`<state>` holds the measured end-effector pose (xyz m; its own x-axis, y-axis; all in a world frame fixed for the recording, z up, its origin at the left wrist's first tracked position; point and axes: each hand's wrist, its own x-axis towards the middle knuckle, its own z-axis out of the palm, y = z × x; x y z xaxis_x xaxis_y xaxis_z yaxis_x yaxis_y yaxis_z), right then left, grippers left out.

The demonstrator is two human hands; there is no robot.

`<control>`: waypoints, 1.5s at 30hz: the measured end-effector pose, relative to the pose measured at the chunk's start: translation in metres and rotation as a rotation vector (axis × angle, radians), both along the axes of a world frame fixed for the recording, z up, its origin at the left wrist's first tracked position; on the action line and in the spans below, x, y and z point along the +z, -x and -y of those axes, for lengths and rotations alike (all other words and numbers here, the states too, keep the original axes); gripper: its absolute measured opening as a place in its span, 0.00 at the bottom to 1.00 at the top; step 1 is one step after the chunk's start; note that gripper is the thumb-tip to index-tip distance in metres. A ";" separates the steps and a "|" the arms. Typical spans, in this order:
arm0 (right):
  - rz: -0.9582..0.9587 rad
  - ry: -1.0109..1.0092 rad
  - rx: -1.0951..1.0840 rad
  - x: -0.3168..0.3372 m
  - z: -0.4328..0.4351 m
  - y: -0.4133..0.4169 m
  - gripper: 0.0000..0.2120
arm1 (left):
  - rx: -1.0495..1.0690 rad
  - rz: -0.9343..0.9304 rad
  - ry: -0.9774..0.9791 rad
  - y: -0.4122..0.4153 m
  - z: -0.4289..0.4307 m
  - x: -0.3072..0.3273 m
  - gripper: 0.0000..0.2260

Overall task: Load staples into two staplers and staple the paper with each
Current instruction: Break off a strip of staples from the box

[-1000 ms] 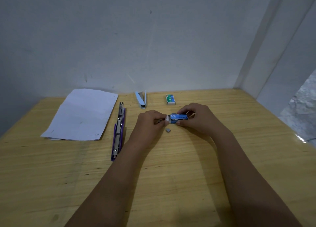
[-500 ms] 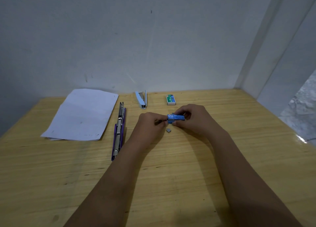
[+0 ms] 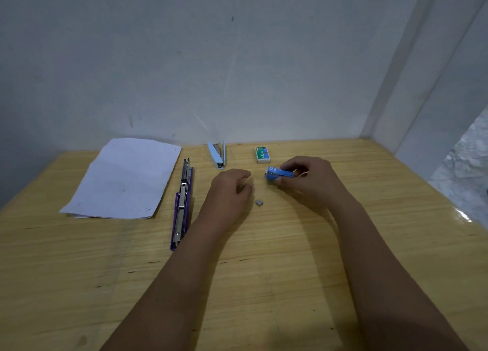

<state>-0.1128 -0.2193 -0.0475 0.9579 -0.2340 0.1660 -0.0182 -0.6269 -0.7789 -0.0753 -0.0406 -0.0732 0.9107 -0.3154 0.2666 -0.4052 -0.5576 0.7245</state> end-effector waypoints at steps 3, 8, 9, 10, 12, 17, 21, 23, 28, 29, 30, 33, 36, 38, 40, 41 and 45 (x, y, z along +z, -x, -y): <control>0.087 -0.050 -0.118 -0.001 0.006 -0.001 0.07 | 0.004 0.044 -0.118 -0.001 0.001 -0.007 0.14; 0.075 -0.014 -0.360 -0.015 0.012 -0.013 0.11 | -0.013 0.065 -0.194 0.000 0.003 -0.010 0.12; 0.065 -0.003 -0.369 -0.018 0.012 -0.016 0.11 | -0.013 0.072 -0.205 0.000 0.004 -0.010 0.13; 0.064 0.003 -0.369 -0.019 0.012 -0.019 0.11 | -0.012 0.076 -0.215 0.001 0.004 -0.010 0.13; 0.060 0.021 -0.362 -0.020 0.009 -0.022 0.11 | -0.008 0.071 -0.226 0.001 0.005 -0.010 0.13; 0.063 0.063 -0.341 -0.020 0.003 -0.029 0.11 | -0.007 0.079 -0.228 0.002 0.006 -0.010 0.14; 0.067 0.088 -0.325 -0.022 0.002 -0.042 0.12 | 0.006 0.085 -0.231 0.003 0.007 -0.009 0.15; 0.049 0.111 -0.304 -0.022 0.001 -0.048 0.13 | 0.006 0.085 -0.225 0.004 0.007 -0.009 0.15; -0.081 0.170 -0.166 -0.014 0.008 -0.060 0.25 | 0.004 0.090 -0.219 0.004 0.006 -0.008 0.16; -0.110 0.189 -0.125 -0.011 0.012 -0.062 0.27 | 0.005 0.088 -0.217 0.004 0.006 -0.008 0.16; -0.138 0.218 -0.081 -0.008 0.015 -0.064 0.30 | 0.006 0.086 -0.214 0.003 0.006 -0.008 0.16; -0.214 0.305 0.022 -0.003 0.022 -0.070 0.32 | 0.013 0.079 -0.207 0.003 0.007 -0.008 0.16; -0.243 0.341 0.028 -0.004 0.024 -0.074 0.29 | 0.010 0.080 -0.198 0.002 0.007 -0.008 0.15; -0.220 0.343 0.014 -0.006 0.022 -0.074 0.28 | 0.013 0.081 -0.188 0.003 0.007 -0.007 0.15; -0.199 0.343 0.003 -0.007 0.022 -0.074 0.27 | 0.015 0.081 -0.185 0.003 0.007 -0.006 0.15; -0.192 0.347 0.003 -0.007 0.022 -0.074 0.27 | 0.014 0.083 -0.190 0.003 0.007 -0.006 0.14; -0.182 0.319 0.008 -0.007 0.021 -0.075 0.26 | 0.012 0.093 -0.195 0.002 0.008 -0.006 0.14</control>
<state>-0.0381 -0.2404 -0.0549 0.9800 -0.1906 0.0564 -0.1326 -0.8385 -0.5285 -0.0778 -0.0481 -0.0795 0.8890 -0.3584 0.2850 -0.4579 -0.6888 0.5621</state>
